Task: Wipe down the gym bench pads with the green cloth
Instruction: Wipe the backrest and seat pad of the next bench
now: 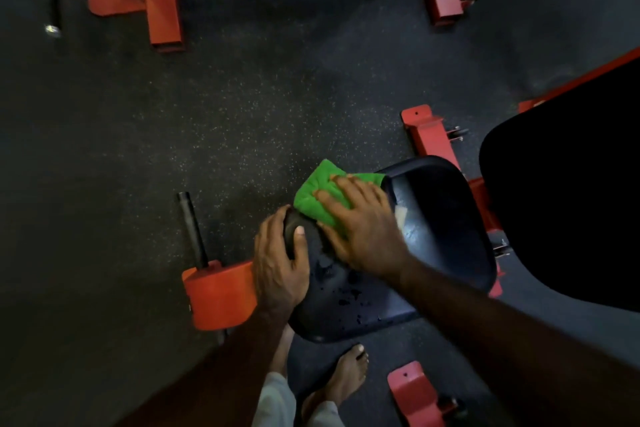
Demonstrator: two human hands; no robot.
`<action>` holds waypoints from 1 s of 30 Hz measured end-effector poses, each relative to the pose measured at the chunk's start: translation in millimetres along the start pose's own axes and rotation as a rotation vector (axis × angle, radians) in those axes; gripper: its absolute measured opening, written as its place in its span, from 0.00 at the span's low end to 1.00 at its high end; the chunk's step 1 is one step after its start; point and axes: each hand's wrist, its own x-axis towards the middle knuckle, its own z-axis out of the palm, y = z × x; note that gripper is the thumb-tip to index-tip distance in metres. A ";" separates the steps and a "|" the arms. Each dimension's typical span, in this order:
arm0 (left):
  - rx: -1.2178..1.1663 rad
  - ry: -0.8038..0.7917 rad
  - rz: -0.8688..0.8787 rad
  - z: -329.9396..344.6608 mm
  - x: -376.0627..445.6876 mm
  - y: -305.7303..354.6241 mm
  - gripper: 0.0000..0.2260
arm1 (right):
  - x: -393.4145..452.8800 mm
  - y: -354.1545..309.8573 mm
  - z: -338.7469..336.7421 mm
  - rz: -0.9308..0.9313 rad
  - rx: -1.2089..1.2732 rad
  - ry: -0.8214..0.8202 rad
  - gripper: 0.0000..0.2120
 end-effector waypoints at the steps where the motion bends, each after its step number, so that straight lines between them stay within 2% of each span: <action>1: 0.000 -0.001 0.000 0.0 -1.2 -0.2 0.22 | 2.4 22.1 -6.5 -0.119 -0.030 -0.027 0.24; 2: 0.000 0.001 -0.002 0.1 -0.5 1.0 0.22 | 9.9 45.2 -13.9 -0.153 -0.083 -0.045 0.23; 3: 0.000 0.002 -0.006 -0.4 -1.3 -0.4 0.22 | 18.2 65.8 -19.5 -0.073 -0.126 -0.011 0.22; 6: -0.009 0.010 -0.001 0.5 -1.2 0.7 0.22 | 23.8 86.1 -24.6 0.533 -0.039 0.200 0.22; 7: -0.012 0.014 -0.001 0.0 -1.5 0.4 0.23 | 18.1 69.3 -15.3 0.604 -0.045 0.223 0.22; 8: -0.018 0.017 0.003 0.4 0.2 2.6 0.23 | 8.0 49.9 -6.3 0.579 -0.071 0.213 0.22; 10: -0.016 0.023 0.005 -0.2 -0.6 3.6 0.23 | -20.0 17.9 3.1 0.284 -0.044 0.126 0.24; 12: -0.003 0.018 0.000 0.1 -1.4 1.5 0.23 | -31.5 28.4 -1.2 0.003 -0.048 0.014 0.26; 13: -0.003 0.016 -0.004 0.2 -1.3 1.2 0.23 | -29.4 41.3 -6.0 -0.017 -0.075 0.001 0.27; 15: -0.002 0.012 -0.006 1.1 -0.9 -0.2 0.22 | -22.9 51.7 -8.3 0.240 -0.055 0.107 0.26; 17: -0.011 0.015 -0.001 1.3 -1.0 -0.3 0.22 | -24.6 23.2 0.9 0.552 0.018 0.258 0.25; 18: -0.016 0.018 0.012 1.4 -0.8 -0.5 0.22 | -28.0 1.7 7.0 0.583 0.032 0.258 0.25; 19: -0.015 0.022 0.033 1.6 -1.3 -1.2 0.21 | -37.1 -17.7 12.4 0.505 0.046 0.208 0.26; 20: -0.012 0.033 0.056 1.2 -0.6 -3.2 0.21 | -47.3 -29.9 17.1 0.345 0.046 0.117 0.27; 22: -0.005 0.045 0.077 2.7 -0.2 -3.8 0.20 | -63.9 -18.9 13.6 0.037 0.014 -0.021 0.28; 23: -0.007 0.046 0.061 2.6 -1.0 -3.5 0.21 | -66.9 -5.3 8.8 -0.021 -0.017 -0.044 0.29; 24: -0.013 0.046 0.043 2.2 -0.7 -1.7 0.21 | -67.0 6.4 5.9 0.009 -0.048 -0.044 0.30; 25: -0.019 0.041 0.026 2.4 -0.6 0.4 0.21 | -65.7 15.1 4.5 0.128 -0.060 -0.003 0.30; 28: -0.022 0.031 0.028 1.4 -1.4 -0.2 0.21 | -64.3 -4.6 5.6 0.636 0.046 0.201 0.29; 29: -0.023 0.029 0.037 1.3 -1.5 -1.3 0.21 | -65.6 -22.7 9.1 0.711 0.078 0.211 0.29; 30: -0.024 0.032 0.043 1.3 -0.5 -2.9 0.20 | -70.8 -40.1 15.1 0.687 0.084 0.172 0.29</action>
